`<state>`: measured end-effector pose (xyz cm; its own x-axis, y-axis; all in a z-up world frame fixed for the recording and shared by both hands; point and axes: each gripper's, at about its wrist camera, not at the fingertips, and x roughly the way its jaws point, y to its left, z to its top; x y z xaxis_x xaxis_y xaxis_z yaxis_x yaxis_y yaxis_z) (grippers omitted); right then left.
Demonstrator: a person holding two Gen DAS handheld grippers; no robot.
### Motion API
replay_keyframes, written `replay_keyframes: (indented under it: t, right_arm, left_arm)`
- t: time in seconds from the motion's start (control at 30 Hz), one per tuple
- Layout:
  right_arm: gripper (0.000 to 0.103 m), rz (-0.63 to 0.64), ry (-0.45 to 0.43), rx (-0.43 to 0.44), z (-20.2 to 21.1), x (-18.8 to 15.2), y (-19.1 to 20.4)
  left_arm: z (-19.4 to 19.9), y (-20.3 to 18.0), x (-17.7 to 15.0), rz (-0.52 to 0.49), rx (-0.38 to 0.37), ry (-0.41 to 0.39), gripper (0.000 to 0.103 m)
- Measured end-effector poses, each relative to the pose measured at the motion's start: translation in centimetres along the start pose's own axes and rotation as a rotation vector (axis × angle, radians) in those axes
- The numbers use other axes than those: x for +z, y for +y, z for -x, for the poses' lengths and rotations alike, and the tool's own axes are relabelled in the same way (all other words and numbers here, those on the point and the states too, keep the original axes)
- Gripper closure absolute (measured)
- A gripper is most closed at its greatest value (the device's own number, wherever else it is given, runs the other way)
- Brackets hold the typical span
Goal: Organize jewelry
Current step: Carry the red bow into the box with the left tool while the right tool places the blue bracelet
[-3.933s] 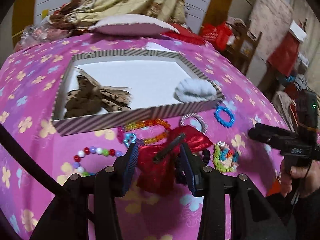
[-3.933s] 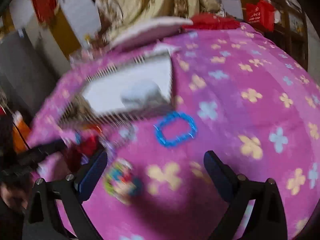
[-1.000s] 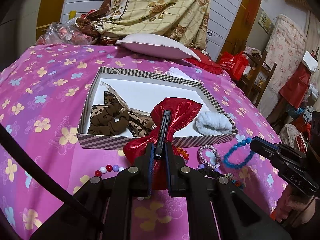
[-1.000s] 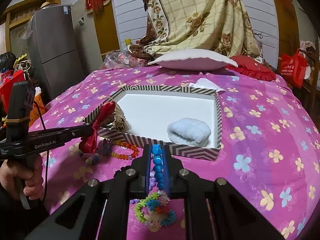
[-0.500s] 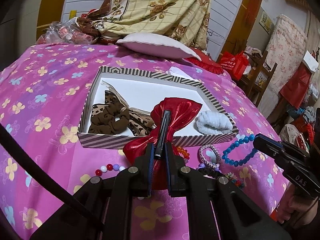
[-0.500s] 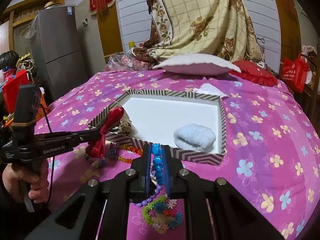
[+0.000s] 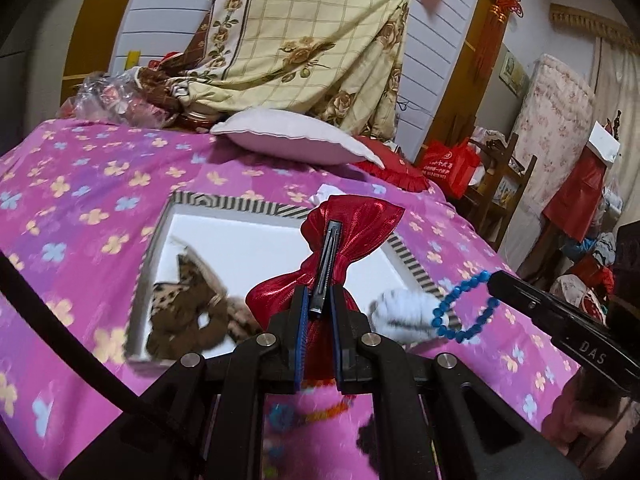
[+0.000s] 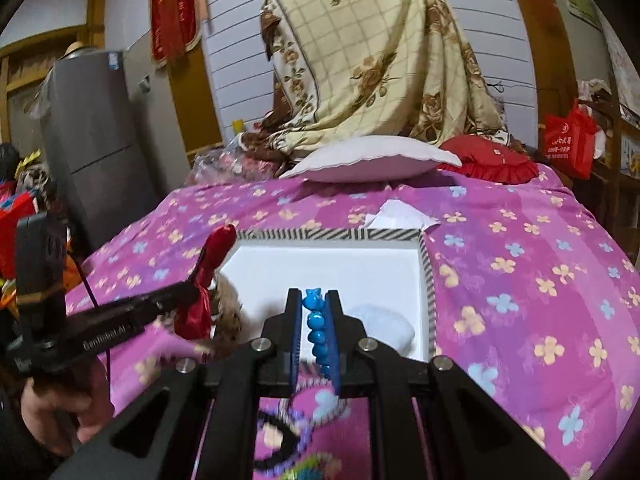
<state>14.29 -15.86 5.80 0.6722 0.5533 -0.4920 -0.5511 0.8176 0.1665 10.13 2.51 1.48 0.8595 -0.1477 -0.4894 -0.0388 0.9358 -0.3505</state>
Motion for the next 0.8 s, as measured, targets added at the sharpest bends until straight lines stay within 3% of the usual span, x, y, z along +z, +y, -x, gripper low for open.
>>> replay_keyframes:
  t: [0.3,0.47,0.7,0.8]
  right_arm:
    - [0.091,-0.063,0.0,-0.041,-4.5,2.2,-1.2]
    - [0.092,-0.077,0.055,-0.058,-8.8,3.2,-1.5]
    - [0.092,-0.191,0.158,0.045,-13.8,2.8,-2.9]
    - [0.091,-0.251,0.185,0.006,-15.0,2.4,-4.6]
  left_arm:
    - [-2.7,0.7,1.8,0.023,0.008,0.009,0.103]
    - [-5.4,1.6,2.7,0.042,0.036,0.03,0.103]
    - [-9.2,4.2,2.5,0.107,0.166,0.15,0.103]
    - [-9.5,5.5,2.2,0.135,0.209,0.171,0.103]
